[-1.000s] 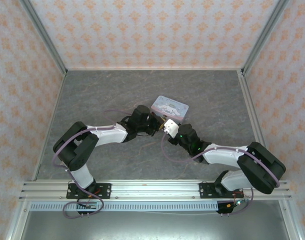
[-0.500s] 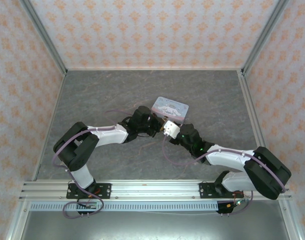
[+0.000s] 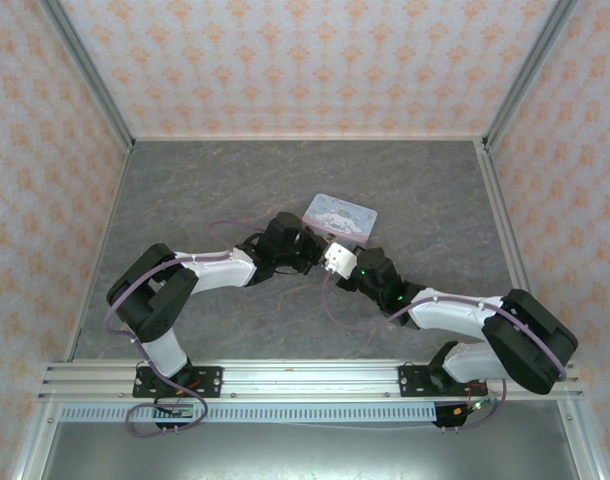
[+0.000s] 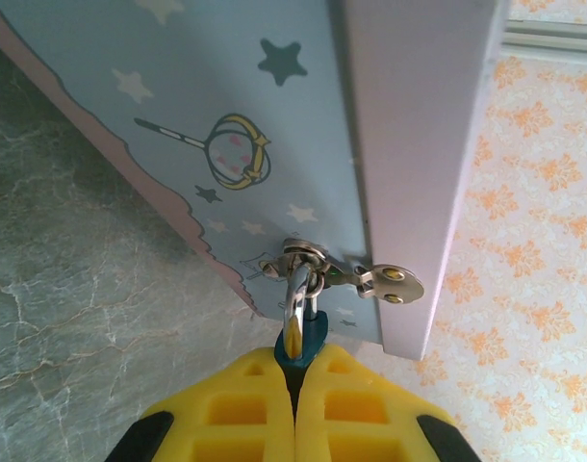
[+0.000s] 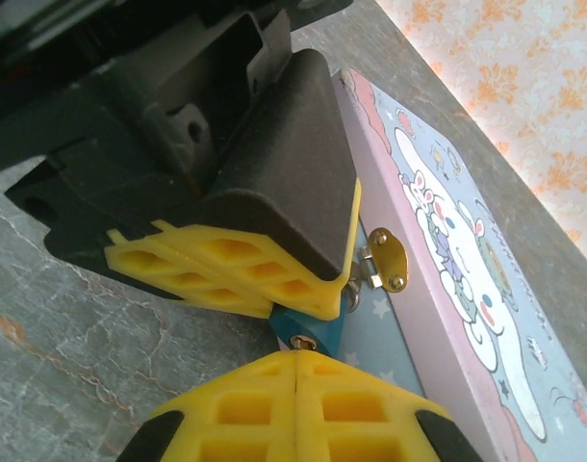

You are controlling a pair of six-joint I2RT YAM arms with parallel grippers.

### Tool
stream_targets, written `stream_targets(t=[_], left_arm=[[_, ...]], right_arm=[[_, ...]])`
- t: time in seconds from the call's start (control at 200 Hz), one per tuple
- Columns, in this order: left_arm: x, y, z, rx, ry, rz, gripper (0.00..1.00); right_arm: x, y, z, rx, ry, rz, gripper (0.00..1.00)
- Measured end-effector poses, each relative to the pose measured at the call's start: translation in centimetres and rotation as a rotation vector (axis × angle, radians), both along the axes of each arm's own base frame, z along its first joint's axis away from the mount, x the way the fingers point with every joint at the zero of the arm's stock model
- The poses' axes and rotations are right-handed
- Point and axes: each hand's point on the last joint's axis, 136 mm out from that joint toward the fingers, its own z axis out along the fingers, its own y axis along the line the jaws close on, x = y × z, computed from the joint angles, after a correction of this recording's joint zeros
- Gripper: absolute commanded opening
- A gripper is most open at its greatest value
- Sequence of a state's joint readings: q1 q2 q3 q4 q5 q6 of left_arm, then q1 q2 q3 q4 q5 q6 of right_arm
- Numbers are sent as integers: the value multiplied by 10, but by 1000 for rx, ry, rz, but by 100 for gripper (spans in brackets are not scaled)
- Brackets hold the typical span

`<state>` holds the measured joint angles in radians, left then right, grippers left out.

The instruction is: Unlock a padlock with a key

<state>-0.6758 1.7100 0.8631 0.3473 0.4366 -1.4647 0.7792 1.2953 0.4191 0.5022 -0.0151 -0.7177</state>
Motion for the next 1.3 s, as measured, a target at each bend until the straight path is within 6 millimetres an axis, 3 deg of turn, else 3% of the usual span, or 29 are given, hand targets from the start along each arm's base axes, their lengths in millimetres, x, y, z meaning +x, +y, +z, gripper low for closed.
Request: stream_targets(t=[0.636, 0.731, 0.886, 1.101, 1.296], left_arm=[[-1, 0, 0, -3, 2, -5, 0], [-1, 0, 0, -2, 2, -7, 0], [-1, 0, 0, 0, -2, -9, 0], [-1, 0, 0, 0, -2, -9, 0], [-1, 0, 0, 0, -1, -9, 0]], right_arm=[[5, 4, 4, 309, 159, -124, 0], [4, 2, 3, 313, 165, -123, 19], [-2, -5, 14, 297, 127, -95, 39], [-13, -6, 29, 284, 91, -25, 45], [-22, -17, 31, 134, 24, 16, 55]])
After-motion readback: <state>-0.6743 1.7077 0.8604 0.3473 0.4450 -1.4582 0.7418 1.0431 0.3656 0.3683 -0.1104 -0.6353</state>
